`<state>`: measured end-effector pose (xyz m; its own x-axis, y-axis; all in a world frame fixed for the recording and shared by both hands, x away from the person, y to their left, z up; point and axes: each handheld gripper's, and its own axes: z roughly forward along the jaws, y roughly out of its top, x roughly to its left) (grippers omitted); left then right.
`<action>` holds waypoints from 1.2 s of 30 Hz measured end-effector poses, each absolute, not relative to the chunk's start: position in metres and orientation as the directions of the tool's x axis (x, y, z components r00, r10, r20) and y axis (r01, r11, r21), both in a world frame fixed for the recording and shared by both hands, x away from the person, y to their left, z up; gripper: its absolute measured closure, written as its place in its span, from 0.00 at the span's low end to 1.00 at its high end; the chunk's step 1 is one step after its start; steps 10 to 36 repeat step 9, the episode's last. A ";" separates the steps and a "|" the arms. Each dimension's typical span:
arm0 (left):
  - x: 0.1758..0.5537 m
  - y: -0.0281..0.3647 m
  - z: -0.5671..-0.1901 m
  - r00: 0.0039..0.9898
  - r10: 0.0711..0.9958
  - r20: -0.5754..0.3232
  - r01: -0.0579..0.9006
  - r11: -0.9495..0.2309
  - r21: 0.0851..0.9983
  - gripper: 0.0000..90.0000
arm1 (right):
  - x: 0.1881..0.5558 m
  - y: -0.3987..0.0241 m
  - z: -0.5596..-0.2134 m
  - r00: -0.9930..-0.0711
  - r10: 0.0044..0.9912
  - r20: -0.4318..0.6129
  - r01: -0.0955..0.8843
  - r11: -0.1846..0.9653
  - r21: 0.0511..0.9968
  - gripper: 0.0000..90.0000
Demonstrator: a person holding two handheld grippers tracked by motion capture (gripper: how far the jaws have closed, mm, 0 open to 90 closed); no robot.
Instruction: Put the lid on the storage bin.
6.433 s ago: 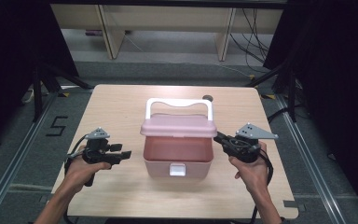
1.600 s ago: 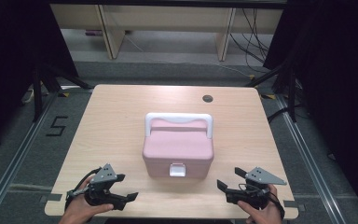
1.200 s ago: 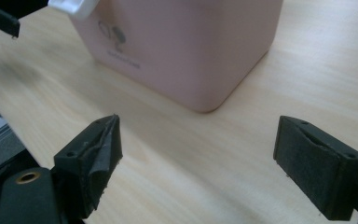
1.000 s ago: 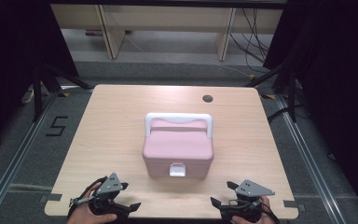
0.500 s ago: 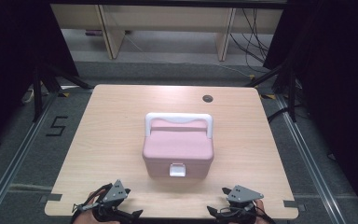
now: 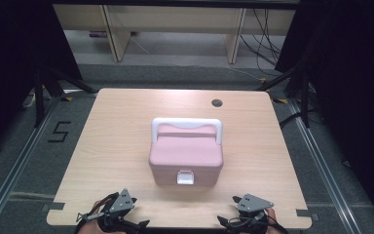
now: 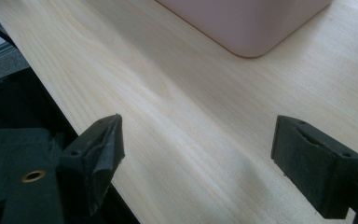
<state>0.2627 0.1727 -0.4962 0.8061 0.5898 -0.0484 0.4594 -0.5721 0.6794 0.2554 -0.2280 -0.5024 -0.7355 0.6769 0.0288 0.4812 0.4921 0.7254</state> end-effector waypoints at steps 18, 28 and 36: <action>0.263 0.173 -0.497 0.799 0.598 -0.059 0.473 -0.565 0.676 0.19 | 0.255 -0.226 -0.504 -0.746 0.665 0.023 0.473 0.506 0.721 0.20; 0.263 0.173 -0.497 0.799 0.598 -0.059 0.473 -0.565 0.676 0.19 | 0.255 -0.226 -0.504 -0.746 0.665 0.023 0.473 0.506 0.721 0.20; 0.263 0.173 -0.497 0.799 0.598 -0.059 0.473 -0.565 0.676 0.19 | 0.255 -0.226 -0.504 -0.746 0.665 0.023 0.473 0.506 0.721 0.20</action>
